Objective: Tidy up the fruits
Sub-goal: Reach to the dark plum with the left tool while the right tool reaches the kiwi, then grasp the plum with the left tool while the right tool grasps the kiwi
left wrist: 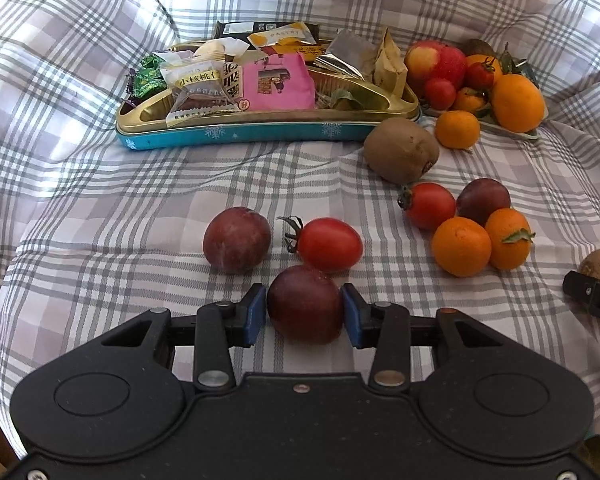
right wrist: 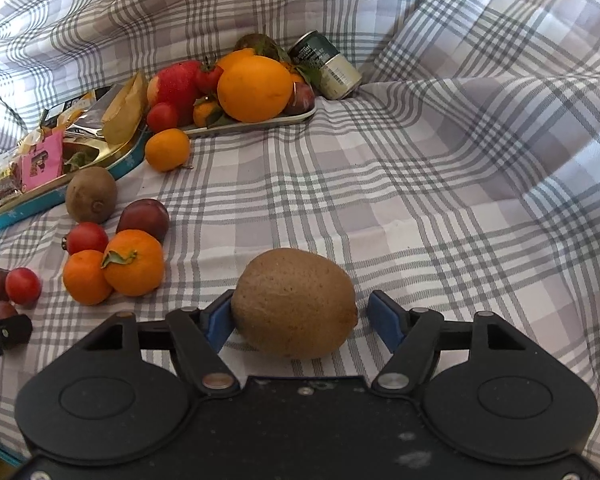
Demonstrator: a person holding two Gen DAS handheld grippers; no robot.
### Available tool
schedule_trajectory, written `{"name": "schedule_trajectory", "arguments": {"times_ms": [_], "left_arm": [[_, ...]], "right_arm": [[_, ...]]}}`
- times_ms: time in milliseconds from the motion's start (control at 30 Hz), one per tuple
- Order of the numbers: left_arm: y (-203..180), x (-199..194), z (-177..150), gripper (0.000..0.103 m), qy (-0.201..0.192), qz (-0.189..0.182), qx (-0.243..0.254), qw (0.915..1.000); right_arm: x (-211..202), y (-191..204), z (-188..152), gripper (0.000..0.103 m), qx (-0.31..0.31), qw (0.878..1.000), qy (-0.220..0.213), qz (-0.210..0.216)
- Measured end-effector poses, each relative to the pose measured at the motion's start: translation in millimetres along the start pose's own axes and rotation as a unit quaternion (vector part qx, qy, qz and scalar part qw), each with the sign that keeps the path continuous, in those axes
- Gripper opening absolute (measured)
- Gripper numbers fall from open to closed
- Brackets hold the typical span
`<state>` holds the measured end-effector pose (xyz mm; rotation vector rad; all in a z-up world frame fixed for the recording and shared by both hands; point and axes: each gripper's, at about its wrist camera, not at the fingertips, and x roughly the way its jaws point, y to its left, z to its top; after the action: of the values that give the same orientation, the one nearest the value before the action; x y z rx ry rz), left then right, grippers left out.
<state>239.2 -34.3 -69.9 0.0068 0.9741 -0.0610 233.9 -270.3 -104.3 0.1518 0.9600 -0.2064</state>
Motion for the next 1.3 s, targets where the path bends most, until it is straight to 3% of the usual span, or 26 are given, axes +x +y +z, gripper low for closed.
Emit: {"name": "schedule_trajectory", "arguments": {"times_ms": [133, 233, 467, 700, 1300], "left_arm": [[-2.8, 0.6, 1.1, 0.048, -0.003, 0.000, 0.009, 1.0000], [-2.8, 0.5, 1.8, 0.048, -0.002, -0.003, 0.011, 0.9999], [-1.8, -19.3, 1.8, 0.048, -0.017, -0.014, 0.011, 0.9997], [-0.8, -52.4, -5.8, 0.048, -0.041, -0.021, 0.019, 0.9988], [7.8, -122.2, -77.2, 0.047, -0.030, -0.039, 0.038, 0.9981]], "right_arm": [[2.0, 3.1, -1.1, 0.074, -0.005, 1.000, -0.006, -0.007], [-0.2, 4.7, -1.9, 0.062, -0.013, 1.000, -0.015, -0.003], [-9.7, 4.2, 0.2, 0.062, -0.009, 1.000, -0.012, -0.002], [-44.4, 4.1, -8.2, 0.062, -0.011, 1.000, -0.022, 0.015], [-148.4, 21.9, -77.1, 0.062, -0.065, 0.994, -0.037, 0.079]]}}
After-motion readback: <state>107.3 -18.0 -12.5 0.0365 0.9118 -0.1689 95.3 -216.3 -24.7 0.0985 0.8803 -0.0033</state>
